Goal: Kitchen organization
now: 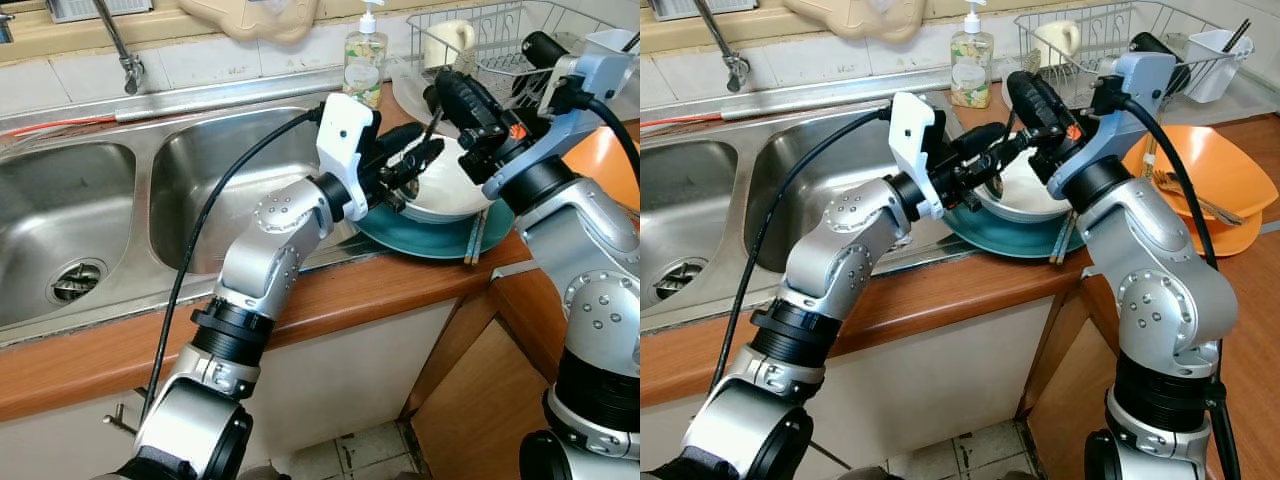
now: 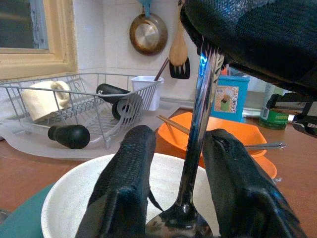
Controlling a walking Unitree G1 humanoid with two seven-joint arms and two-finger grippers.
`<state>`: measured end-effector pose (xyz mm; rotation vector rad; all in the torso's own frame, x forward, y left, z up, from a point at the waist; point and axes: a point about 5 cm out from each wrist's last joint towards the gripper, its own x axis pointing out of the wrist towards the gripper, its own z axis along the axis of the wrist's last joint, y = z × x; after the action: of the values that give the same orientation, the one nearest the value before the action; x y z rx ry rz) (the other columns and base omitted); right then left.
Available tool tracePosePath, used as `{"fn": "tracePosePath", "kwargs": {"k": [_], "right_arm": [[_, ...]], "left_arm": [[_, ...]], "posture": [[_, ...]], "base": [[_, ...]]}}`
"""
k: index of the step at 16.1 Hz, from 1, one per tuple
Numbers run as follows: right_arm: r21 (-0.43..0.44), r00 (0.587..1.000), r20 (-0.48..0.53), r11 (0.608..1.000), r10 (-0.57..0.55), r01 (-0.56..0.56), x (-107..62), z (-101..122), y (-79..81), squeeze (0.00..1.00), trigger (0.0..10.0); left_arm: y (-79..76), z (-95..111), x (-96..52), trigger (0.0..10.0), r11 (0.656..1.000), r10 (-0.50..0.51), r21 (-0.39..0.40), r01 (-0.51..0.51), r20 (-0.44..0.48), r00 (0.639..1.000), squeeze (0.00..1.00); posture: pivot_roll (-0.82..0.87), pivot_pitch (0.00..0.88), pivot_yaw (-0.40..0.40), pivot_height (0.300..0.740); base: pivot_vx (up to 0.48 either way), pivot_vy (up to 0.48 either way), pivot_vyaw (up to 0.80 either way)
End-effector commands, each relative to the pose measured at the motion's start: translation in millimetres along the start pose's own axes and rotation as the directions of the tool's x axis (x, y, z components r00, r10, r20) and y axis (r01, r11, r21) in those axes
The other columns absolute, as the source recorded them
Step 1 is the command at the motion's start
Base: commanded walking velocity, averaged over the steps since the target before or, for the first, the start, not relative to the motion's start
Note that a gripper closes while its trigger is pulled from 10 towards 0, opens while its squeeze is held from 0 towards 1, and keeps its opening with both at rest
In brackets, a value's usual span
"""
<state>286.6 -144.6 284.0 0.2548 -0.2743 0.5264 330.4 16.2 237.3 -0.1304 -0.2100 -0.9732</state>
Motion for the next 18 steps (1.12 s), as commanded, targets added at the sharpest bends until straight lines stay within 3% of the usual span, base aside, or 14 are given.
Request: {"fn": "tracePosePath", "kwargs": {"k": [1, 10, 11, 12, 13, 14, 15, 16, 17, 18], "right_arm": [[-0.003, 0.999, 0.029, 1.0, 0.025, -0.025, 3.4, 5, 5.3, 0.0, 0.0], [-0.019, 0.999, 0.036, 0.999, 0.038, -0.038, 5.6, 8, 7.3, 0.0, 0.0], [-0.026, 0.998, 0.033, 0.999, 0.045, -0.044, 5.8, 8, 8.2, 0.0, 2.4], [-0.031, 0.998, 0.03, 0.998, 0.049, -0.048, 5.8, 8, 8.8, 0.0, 2.4], [-0.037, 0.998, 0.028, 0.998, 0.048, -0.047, 5.8, 8, 9.3, 0.0, 10.0], [-0.036, 0.998, 0.037, 0.998, 0.044, -0.043, 6.5, 10, 9.6, 0.61, 10.0], [-0.03, 0.998, 0.047, 0.999, 0.044, -0.043, 6.8, 11, 9.8, 1.0, 10.0], [-0.032, 0.998, 0.055, 0.999, 0.044, -0.042, 7.0, 13, 10.0, 1.0, 10.0], [-0.041, 0.997, 0.06, 0.998, 0.045, -0.043, 6.8, 14, 10.3, 0.68, 10.0], [-0.051, 0.998, 0.053, 0.998, 0.046, -0.043, 5.1, 15, 10.4, 0.0, 10.0]], "left_arm": [[1.6, 5, 2.3, 0.0, 1.0, -0.003, 0.031, 0.002, 0.005, 1.0, 0.0], [7.2, 13, 1.7, 0.0, 0.998, 0.028, 0.058, -0.029, 0.026, 0.999, 0.0], [8.4, 16, 1.6, 0.0, 0.997, 0.032, 0.064, -0.035, 0.037, 0.999, 0.0], [8.9, 18, 1.5, 0.0, 0.997, 0.034, 0.066, -0.037, 0.043, 0.998, 0.0], [9.8, 20, 1.2, 0.0, 0.997, 0.036, 0.069, -0.04, 0.049, 0.998, 0.0], [14.9, 32, 1.3, 0.0, 0.995, 0.049, 0.088, -0.056, 0.079, 0.996, 0.0], [18.3, 37, 0.8, 0.0, 0.992, 0.059, 0.102, -0.069, 0.09, 0.994, 0.0], [22.3, 41, -0.4, 0.0, 0.99, 0.073, 0.114, -0.084, 0.093, 0.993, 0.0], [28.6, 45, -3.1, 0.0, 0.985, 0.096, 0.136, -0.108, 0.094, 0.991, 0.0], [41.8, 52, -9.8, 0.0, 0.97, 0.154, 0.172, -0.169, 0.098, 0.983, 0.0]], "posture": [[-0.11, 0.0, 0.07, 0.74], [-0.11, 0.0, 0.068, 0.74], [-0.11, 0.0, 0.068, 0.74], [-0.11, 0.0, 0.068, 0.74], [-0.11, 0.0, 0.069, 0.74], [-0.1, 0.0, 0.067, 0.74], [-0.1, 0.0, 0.068, 0.74], [-0.1, 0.0, 0.068, 0.74], [-0.1, 0.0, 0.067, 0.74], [-0.1, 0.0, 0.067, 0.74]], "base": [[0.0, 0.0, 0.0], [0.0, 0.0, 0.0], [0.0, 0.0, 0.0], [0.0, 0.0, 0.0], [0.0, 0.0, 0.0], [0.0, 0.0, 0.0], [0.0, 0.0, 0.0], [0.0, 0.0, 0.0], [0.0, 0.0, 0.0], [0.0, 0.0, 0.0]]}}
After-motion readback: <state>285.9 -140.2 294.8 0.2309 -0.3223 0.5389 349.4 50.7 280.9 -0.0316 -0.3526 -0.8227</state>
